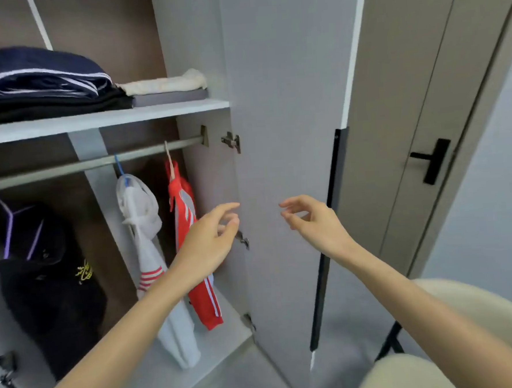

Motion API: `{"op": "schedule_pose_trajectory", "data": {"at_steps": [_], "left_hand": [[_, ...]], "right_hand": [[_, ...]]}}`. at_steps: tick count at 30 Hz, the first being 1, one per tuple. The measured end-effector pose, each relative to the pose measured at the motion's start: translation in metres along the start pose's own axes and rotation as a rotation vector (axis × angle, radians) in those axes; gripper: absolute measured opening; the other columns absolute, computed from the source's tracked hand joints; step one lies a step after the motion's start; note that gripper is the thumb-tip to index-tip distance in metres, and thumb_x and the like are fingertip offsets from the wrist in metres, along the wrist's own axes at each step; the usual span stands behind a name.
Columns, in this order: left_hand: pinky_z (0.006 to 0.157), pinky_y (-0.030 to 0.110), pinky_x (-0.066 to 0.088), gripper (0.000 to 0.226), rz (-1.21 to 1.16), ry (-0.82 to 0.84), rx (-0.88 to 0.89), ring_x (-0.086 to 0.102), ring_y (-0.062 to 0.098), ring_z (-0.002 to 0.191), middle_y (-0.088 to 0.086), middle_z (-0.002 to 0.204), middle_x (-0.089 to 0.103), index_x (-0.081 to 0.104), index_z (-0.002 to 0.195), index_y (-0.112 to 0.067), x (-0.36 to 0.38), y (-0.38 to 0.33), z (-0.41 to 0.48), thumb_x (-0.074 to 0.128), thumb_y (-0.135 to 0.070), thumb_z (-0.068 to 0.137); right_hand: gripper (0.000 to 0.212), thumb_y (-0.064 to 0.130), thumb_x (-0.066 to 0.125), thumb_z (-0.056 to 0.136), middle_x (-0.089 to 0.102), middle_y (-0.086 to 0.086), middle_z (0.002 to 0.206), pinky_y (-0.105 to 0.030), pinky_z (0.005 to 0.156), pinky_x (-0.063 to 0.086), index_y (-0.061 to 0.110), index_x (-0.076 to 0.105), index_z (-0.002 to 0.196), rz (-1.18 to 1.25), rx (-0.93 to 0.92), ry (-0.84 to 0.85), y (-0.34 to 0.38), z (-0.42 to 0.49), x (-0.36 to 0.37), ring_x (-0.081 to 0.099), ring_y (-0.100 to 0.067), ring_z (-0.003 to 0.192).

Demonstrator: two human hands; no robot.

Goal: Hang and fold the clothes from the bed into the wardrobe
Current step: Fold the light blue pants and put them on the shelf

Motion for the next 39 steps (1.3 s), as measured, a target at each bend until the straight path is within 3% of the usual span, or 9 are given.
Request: {"op": "schedule_pose_trajectory", "data": {"at_steps": [5,11,14,18,25,29,33,36,39], "left_hand": [[0.091,0.023,0.043,0.032,-0.055,0.171,-0.037,0.062,0.013,0.098,-0.010,0.108,0.062,0.056,0.128,-0.021,0.098,-0.017,-0.060,0.052,-0.018,0.097],[0.090,0.023,0.041,0.034,-0.089,0.494,-0.022,0.058,0.009,0.106,-0.011,0.116,0.059,0.051,0.132,-0.024,0.242,-0.057,-0.133,0.048,-0.022,0.099],[0.092,0.025,0.042,0.034,-0.103,0.632,0.007,0.057,0.008,0.106,-0.008,0.121,0.059,0.050,0.133,-0.024,0.321,-0.091,-0.168,0.048,-0.023,0.099],[0.088,0.023,0.041,0.033,-0.094,0.803,0.036,0.057,0.008,0.100,-0.004,0.121,0.060,0.052,0.131,-0.020,0.431,-0.140,-0.217,0.048,-0.020,0.098],[0.080,0.017,0.037,0.033,-0.062,1.123,0.072,0.054,0.004,0.090,-0.014,0.105,0.056,0.054,0.129,-0.022,0.607,-0.204,-0.327,0.047,-0.020,0.097],[0.080,0.019,0.036,0.035,-0.030,1.299,0.078,0.054,0.009,0.098,-0.009,0.112,0.061,0.050,0.134,-0.021,0.691,-0.226,-0.387,0.043,-0.022,0.100],[0.086,0.023,0.037,0.040,0.004,1.448,0.044,0.053,0.017,0.117,0.000,0.134,0.055,0.041,0.142,-0.020,0.774,-0.242,-0.440,0.040,-0.025,0.101],[0.093,0.028,0.040,0.045,0.004,1.505,0.007,0.049,0.019,0.124,0.002,0.143,0.046,0.034,0.147,-0.023,0.827,-0.248,-0.469,0.040,-0.027,0.102],[0.102,0.031,0.037,0.049,-0.026,1.509,-0.033,0.044,0.019,0.131,0.001,0.148,0.041,0.028,0.149,-0.024,0.869,-0.250,-0.484,0.041,-0.027,0.102]], "right_hand": [[0.019,0.017,0.056,0.095,0.068,0.007,0.099,-0.011,0.064,0.044,0.021,0.065,0.110,-0.021,0.167,-0.110,-0.079,-0.104,-0.049,0.064,-0.022,0.079],[0.020,0.017,0.055,0.097,0.065,0.007,0.106,-0.024,0.074,0.048,0.018,0.064,0.113,-0.039,0.434,-0.259,-0.193,-0.241,-0.122,0.064,-0.018,0.081],[0.019,0.022,0.053,0.097,0.065,0.014,0.105,-0.022,0.071,0.049,0.025,0.063,0.113,-0.050,0.565,-0.339,-0.247,-0.312,-0.165,0.064,-0.010,0.084],[0.017,0.017,0.054,0.095,0.067,0.007,0.103,-0.026,0.077,0.049,0.025,0.062,0.109,-0.040,0.755,-0.451,-0.319,-0.410,-0.217,0.064,-0.014,0.086],[0.022,0.016,0.052,0.096,0.063,0.003,0.106,-0.015,0.064,0.041,0.018,0.060,0.116,0.029,1.076,-0.621,-0.427,-0.585,-0.275,0.056,-0.004,0.073],[0.031,0.010,0.052,0.094,0.058,-0.003,0.123,-0.026,0.072,0.044,0.012,0.055,0.124,0.025,1.243,-0.727,-0.476,-0.670,-0.296,0.059,-0.016,0.086],[0.038,0.010,0.053,0.094,0.046,-0.012,0.134,-0.038,0.096,0.044,0.008,0.045,0.132,-0.056,1.350,-0.828,-0.522,-0.735,-0.327,0.049,-0.028,0.118],[0.053,0.009,0.057,0.091,0.037,-0.015,0.140,-0.030,0.097,0.037,0.013,0.037,0.140,-0.128,1.364,-0.843,-0.561,-0.758,-0.352,0.040,-0.027,0.125],[0.076,0.017,0.064,0.088,0.017,-0.018,0.154,-0.041,0.106,0.032,0.024,0.021,0.151,-0.249,1.356,-0.785,-0.607,-0.757,-0.380,0.029,-0.036,0.135]]}}
Point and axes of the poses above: each hand's wrist, its own z-axis towards the middle knuckle, its own x-axis out of the palm, y = z × x, the point moved 7 cm from there along z, towards the middle knuckle
